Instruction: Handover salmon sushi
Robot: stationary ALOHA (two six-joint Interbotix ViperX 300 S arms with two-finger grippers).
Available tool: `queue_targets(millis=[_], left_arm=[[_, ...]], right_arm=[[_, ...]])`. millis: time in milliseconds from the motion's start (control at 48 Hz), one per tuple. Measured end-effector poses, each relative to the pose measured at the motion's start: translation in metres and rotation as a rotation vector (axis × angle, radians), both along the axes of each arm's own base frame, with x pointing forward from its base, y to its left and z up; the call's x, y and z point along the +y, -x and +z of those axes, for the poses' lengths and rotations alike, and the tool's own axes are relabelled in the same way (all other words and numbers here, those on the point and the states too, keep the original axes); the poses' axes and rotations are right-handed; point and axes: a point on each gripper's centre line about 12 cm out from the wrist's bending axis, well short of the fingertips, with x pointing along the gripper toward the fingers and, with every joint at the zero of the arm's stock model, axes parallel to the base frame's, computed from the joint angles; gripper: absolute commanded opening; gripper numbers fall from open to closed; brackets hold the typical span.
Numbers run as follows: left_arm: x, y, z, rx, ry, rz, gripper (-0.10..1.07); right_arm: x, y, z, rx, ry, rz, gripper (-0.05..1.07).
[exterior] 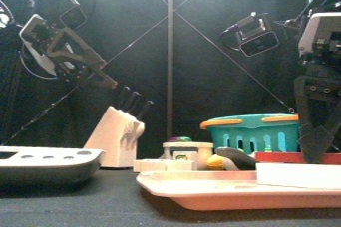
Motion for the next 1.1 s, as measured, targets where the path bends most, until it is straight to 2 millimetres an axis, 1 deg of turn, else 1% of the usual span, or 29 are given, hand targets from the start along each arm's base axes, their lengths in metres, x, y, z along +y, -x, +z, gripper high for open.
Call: queue_targets(millis=[146,229,438,542,625,792,854,979,1104], left_arm=[[0.000,0.000,0.000,0.000,0.000,0.000,1.02],[0.000,0.000,0.000,0.000,0.000,0.000,1.02],[0.000,0.000,0.000,0.000,0.001,0.000,1.02],[0.000,-0.004,0.005,-0.015,-0.007,-0.004,1.02],[-0.005,-0.007,0.008,-0.026,-0.018,-0.033,1.02],[-0.024,-0.019,0.012,-0.046,-0.079,-0.156,1.02],[-0.028,-0.024,0.012,-0.043,-0.098,-0.188,1.02],[-0.030,-0.038,0.007,-0.025,-0.107,-0.209,1.02],[-0.030,-0.055,0.004,-0.018,-0.107,-0.220,1.02]], right_arm=[[0.001,-0.003,0.003,-0.008,0.005,0.004,0.48],[0.001,-0.006,0.009,-0.027,0.007,0.009,0.48],[-0.003,-0.018,0.045,-0.141,0.048,0.049,0.48],[-0.005,-0.025,0.062,-0.203,0.078,0.083,0.48],[-0.007,-0.030,0.072,-0.244,0.110,0.107,0.48],[-0.009,-0.044,0.091,-0.328,0.183,0.167,0.48],[-0.011,-0.048,0.096,-0.351,0.209,0.182,0.48],[-0.016,-0.054,0.105,-0.384,0.248,0.194,0.48],[-0.025,-0.058,0.107,-0.393,0.279,0.191,0.48]])
